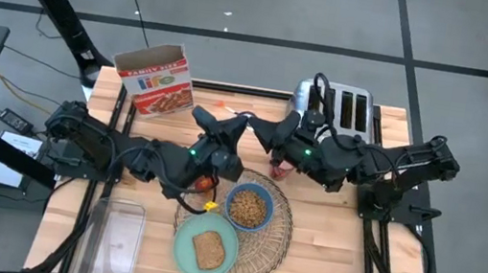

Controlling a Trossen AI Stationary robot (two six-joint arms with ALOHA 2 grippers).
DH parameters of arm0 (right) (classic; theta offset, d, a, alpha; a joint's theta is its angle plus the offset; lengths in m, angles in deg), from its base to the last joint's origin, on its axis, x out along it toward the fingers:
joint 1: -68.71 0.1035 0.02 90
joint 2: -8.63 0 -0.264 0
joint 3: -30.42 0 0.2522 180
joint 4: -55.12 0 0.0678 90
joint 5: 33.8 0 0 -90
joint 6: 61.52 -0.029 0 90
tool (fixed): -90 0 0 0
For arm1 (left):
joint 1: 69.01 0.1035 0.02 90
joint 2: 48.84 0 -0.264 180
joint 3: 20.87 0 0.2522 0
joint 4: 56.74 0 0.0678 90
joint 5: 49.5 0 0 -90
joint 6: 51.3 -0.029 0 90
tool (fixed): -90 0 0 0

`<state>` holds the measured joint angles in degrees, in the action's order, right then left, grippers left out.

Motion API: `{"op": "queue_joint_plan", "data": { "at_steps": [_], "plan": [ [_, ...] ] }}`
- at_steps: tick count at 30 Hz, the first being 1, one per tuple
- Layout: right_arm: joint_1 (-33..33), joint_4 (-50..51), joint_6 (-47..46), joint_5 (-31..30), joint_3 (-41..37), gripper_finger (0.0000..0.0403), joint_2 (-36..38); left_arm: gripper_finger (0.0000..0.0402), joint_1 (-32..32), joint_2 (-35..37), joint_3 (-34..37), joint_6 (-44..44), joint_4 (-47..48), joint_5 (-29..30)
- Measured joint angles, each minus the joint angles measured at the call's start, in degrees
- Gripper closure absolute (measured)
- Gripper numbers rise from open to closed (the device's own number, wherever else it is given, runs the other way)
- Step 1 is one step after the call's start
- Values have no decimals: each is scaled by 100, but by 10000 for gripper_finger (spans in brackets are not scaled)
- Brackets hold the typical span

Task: Arrange a breakfast setting
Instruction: Put the orange spoon on the brown tablemat to the right of the blue bowl

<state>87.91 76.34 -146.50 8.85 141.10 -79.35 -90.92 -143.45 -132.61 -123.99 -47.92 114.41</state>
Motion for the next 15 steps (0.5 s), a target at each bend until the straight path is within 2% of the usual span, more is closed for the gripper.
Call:
{"op": "queue_joint_plan", "data": {
  "at_steps": [4, 9, 12, 15],
  "plan": [
    [5, -111, 703, 61, 0, 347, 2, 384, 1, 0, 0, -89, -297, 2],
    [10, -330, 1988, 134, -7, 285, 65, 391, -50, 80, 4, -69, -442, -85],
    [24, -310, 2979, 193, -10, 247, 232, 391, -88, 206, 7, 201, -437, -93],
    [19, -328, 4523, 211, 16, 220, 524, 392, -170, 442, 20, 837, -427, -23]
  ]
}}
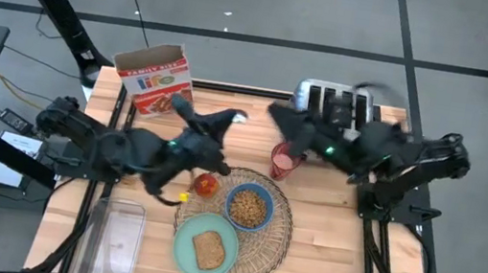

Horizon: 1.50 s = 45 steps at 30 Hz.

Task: Arrange a breakfast setting
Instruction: Put the orange spoon on the brown tablemat to the right of the blue bowl

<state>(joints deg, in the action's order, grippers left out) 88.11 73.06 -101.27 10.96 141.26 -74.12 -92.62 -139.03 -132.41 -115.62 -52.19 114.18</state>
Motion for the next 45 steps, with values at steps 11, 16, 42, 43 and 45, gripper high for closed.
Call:
{"op": "queue_joint_plan", "data": {
  "at_steps": [11, 16, 42, 43, 45],
  "plan": [
    [586, 2175, 1817, 378, -3, 210, 188, 392, -99, 1002, -11, 5366, 1123, -2603],
    [828, 2228, 1391, 977, -18, 210, -175, 392, 85, 966, -7, 6409, 1442, -3771],
    [999, 2472, 216, 1681, -14, 279, -436, 391, 356, 690, -11, 6517, 888, -3870],
    [997, 2473, 199, 1680, -14, 295, -436, 391, 353, 688, -11, 6523, 888, -3873],
    [990, 2486, 191, 1684, -14, 329, -436, 391, 351, 688, -11, 6519, 888, -3879]
  ]
}}
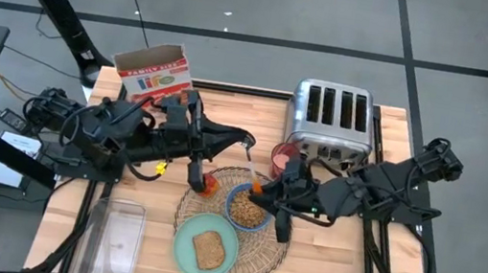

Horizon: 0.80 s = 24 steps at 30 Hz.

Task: Arrange a breakfast setting
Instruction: Put the orange spoon on the brown tablemat to the right of the blue bowl

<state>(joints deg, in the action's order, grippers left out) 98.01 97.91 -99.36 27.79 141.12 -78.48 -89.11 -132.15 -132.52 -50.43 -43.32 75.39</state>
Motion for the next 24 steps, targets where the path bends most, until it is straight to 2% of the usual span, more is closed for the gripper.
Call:
{"op": "queue_joint_plan", "data": {
  "at_steps": [3, 9, 15, 19, 24],
  "plan": [
    [-9, 20, -85, -14, 0, 383, 0, 390, -4, 0, 0, -3, 1, 3],
    [-34, 44, -421, 18, 0, 389, 0, 368, 0, 22, 0, 100, 102, 15],
    [171, 86, -1272, -36, 1, 393, 104, 278, -72, 353, 0, 328, 1132, 7],
    [546, 844, -2160, -234, -9, 393, 140, 212, -289, 775, 0, 646, 2221, 17],
    [1032, 1036, -3632, -324, -754, 393, 175, 176, -738, 1160, 0, 1147, 3564, 9]
  ]
}}
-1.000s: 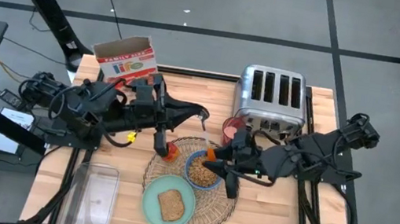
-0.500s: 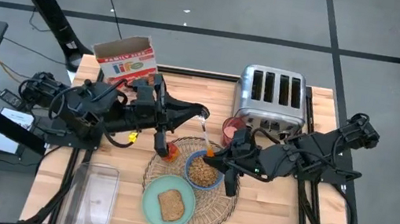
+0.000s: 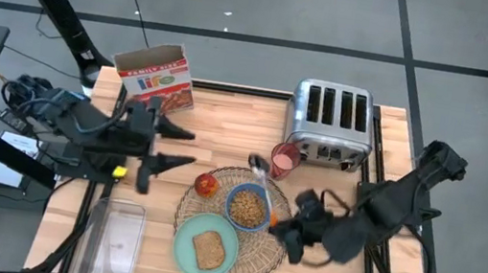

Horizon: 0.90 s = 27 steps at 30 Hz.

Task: Arrange a breakfast setting
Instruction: Put the orange spoon on the brown tablemat to the right of the blue bowl

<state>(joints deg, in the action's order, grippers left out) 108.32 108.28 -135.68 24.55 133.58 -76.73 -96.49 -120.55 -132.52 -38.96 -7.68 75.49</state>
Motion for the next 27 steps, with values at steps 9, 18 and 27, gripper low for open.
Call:
{"op": "queue_joint_plan", "data": {
  "at_steps": [9, 18, 27],
  "plan": [
    [657, -1837, -3189, 454, -2469, 393, -4, 194, -533, 47, 0, 361, 685, 0],
    [877, -2803, -5059, 440, -3738, 393, -7, 212, -553, 47, 0, 495, 663, 8],
    [621, -3291, -5122, 602, -4286, 393, -9, 212, -571, 47, 0, 581, 663, 6]
  ]
}}
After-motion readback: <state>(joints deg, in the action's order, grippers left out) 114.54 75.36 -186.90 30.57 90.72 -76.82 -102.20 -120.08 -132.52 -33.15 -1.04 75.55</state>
